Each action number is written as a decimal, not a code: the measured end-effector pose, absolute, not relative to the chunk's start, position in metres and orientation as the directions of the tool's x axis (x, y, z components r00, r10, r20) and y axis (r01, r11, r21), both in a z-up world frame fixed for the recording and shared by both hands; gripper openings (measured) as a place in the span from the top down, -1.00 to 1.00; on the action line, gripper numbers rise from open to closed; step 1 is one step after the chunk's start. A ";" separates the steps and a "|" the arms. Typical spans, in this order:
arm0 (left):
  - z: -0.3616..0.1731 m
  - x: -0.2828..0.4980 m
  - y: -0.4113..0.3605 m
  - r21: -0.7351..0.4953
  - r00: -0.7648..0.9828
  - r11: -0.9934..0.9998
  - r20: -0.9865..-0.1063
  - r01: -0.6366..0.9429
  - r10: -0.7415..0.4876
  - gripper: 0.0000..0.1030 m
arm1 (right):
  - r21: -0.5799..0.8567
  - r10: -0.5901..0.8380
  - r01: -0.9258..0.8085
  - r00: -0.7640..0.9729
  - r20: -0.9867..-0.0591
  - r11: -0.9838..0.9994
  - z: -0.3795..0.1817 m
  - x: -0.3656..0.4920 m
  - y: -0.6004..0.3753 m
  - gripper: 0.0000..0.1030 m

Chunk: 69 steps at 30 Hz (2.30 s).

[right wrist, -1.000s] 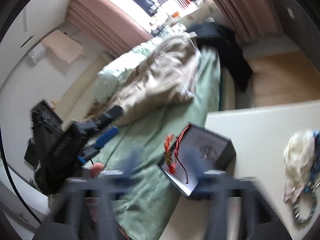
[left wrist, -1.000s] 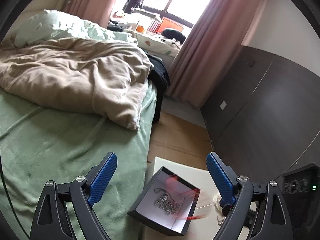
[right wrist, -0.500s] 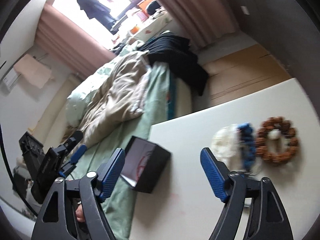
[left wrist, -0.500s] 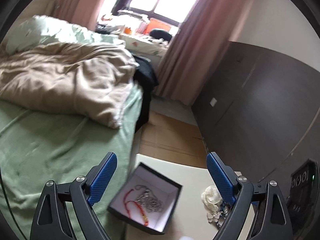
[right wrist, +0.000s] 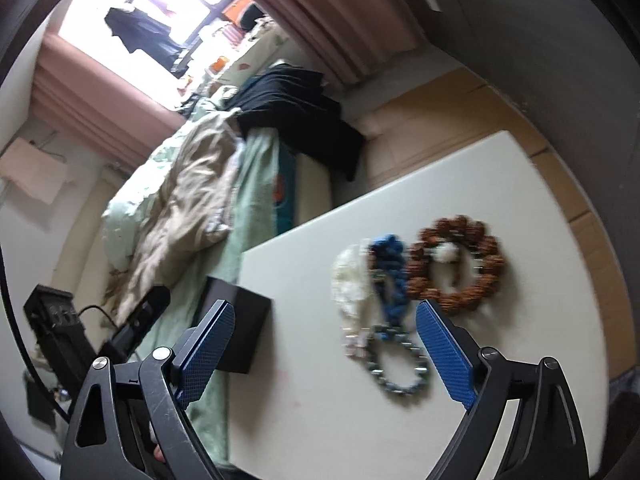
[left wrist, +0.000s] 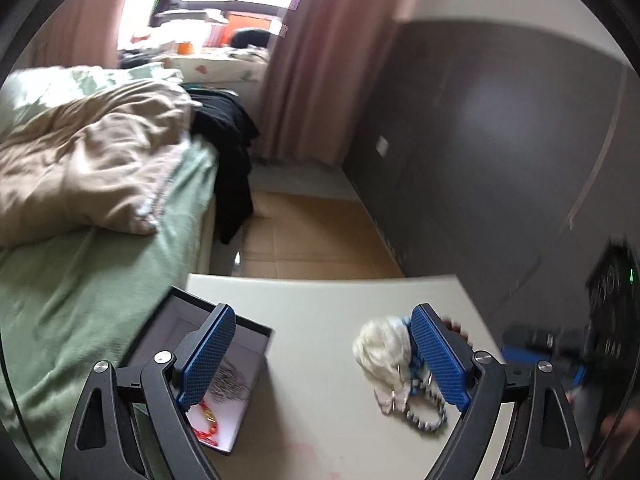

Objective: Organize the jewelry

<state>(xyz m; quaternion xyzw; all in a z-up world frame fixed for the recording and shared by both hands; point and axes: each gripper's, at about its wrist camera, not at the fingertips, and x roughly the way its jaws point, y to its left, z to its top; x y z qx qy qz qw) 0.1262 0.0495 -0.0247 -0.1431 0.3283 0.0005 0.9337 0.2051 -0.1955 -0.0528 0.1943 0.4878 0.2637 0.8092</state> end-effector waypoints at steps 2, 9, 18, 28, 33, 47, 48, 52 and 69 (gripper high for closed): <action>-0.033 0.131 0.036 -0.234 0.762 0.970 -0.640 -0.070 -0.100 -0.73 | 0.559 0.597 -0.217 0.379 -0.707 0.800 -0.056 0.207 -0.203 -0.80; -0.061 0.142 -0.003 -0.192 0.684 0.981 -0.714 0.011 -0.148 -0.53 | 0.543 0.553 -0.144 0.370 -0.746 0.828 -0.069 0.213 -0.227 -0.80; -0.097 0.158 -0.034 -0.168 0.608 0.985 -0.778 0.041 -0.158 -0.32 | 0.539 0.519 -0.056 0.373 -0.769 0.840 -0.081 0.222 -0.254 -0.80; -0.128 0.172 -0.058 -0.142 0.542 0.987 -0.824 0.077 -0.161 0.00 | 0.543 0.522 -0.056 0.377 -0.765 0.838 -0.078 0.222 -0.258 -0.80; -0.135 0.177 -0.055 -0.183 0.527 0.981 -0.828 0.069 -0.191 0.14 | 0.539 0.521 -0.067 0.379 -0.765 0.839 -0.077 0.221 -0.257 -0.80; -0.124 0.173 -0.044 -0.203 0.550 0.977 -0.809 0.066 -0.206 0.19 | 0.510 0.504 -0.078 0.338 -0.795 0.857 -0.092 0.227 -0.242 -0.80; -0.120 0.171 -0.040 -0.210 0.560 0.976 -0.803 0.058 -0.206 0.19 | 0.511 0.506 -0.078 0.335 -0.795 0.856 -0.092 0.227 -0.241 -0.80; -0.107 0.168 -0.021 -0.237 0.591 0.971 -0.781 0.013 -0.199 0.20 | 0.510 0.514 -0.104 0.317 -0.797 0.854 -0.095 0.226 -0.232 -0.78; -0.089 0.162 0.021 -0.258 0.607 0.964 -0.777 -0.066 -0.166 0.60 | 0.222 0.314 -0.362 0.219 -0.924 0.905 -0.134 0.208 -0.157 0.56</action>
